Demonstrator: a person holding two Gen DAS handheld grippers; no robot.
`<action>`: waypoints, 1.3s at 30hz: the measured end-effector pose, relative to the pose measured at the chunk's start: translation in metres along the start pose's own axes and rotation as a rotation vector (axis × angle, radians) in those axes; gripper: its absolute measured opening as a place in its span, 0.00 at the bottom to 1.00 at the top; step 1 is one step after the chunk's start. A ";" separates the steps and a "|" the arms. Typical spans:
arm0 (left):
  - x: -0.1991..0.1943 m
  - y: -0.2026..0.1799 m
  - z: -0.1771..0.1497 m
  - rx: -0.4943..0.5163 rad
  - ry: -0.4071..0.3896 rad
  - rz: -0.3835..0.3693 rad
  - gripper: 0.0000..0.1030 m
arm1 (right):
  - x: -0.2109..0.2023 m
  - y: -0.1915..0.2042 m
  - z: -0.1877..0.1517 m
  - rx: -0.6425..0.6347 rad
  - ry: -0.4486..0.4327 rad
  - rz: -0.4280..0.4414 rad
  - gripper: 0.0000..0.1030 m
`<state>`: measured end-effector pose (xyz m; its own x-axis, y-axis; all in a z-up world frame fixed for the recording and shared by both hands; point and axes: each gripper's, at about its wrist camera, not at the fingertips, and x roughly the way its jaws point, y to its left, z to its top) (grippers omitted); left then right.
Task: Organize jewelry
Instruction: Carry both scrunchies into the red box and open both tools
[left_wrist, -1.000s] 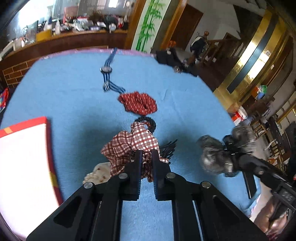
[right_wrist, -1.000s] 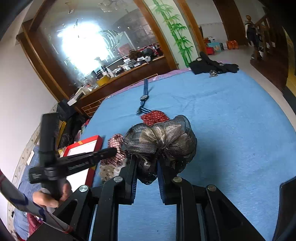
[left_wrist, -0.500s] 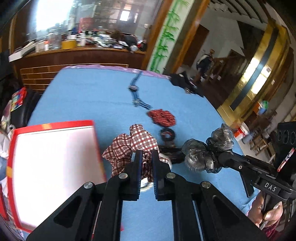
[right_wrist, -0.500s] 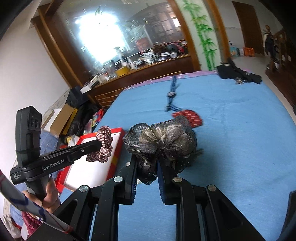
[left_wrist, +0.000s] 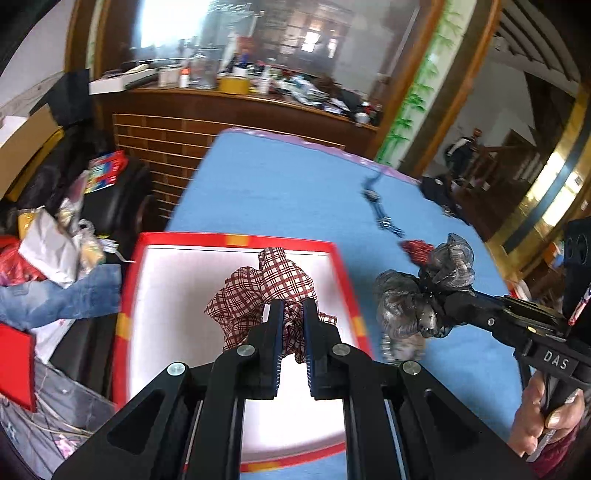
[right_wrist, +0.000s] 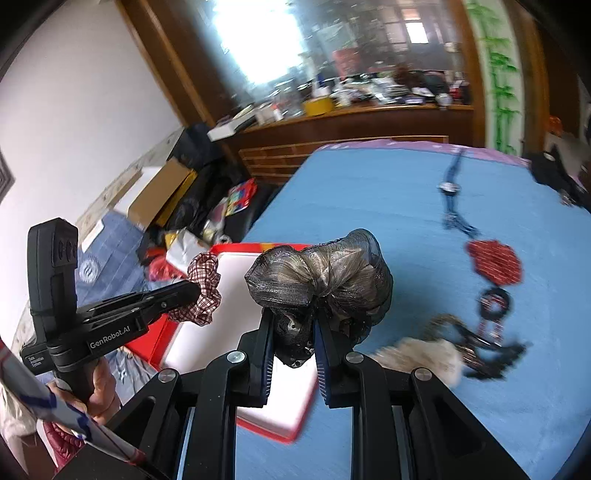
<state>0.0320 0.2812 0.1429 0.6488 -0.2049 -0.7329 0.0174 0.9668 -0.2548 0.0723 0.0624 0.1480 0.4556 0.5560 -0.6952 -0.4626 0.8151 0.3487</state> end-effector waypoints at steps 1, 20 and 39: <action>0.001 0.009 0.002 -0.009 0.002 0.007 0.09 | 0.013 0.010 0.005 -0.016 0.016 0.010 0.21; 0.082 0.080 0.028 -0.069 0.073 0.114 0.10 | 0.162 0.043 0.047 -0.026 0.167 -0.017 0.21; 0.066 0.080 0.031 -0.093 0.022 0.088 0.35 | 0.147 0.020 0.050 0.069 0.143 0.076 0.47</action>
<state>0.1002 0.3502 0.0938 0.6279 -0.1244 -0.7683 -0.1103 0.9630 -0.2460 0.1679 0.1688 0.0846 0.3059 0.5917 -0.7458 -0.4361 0.7835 0.4427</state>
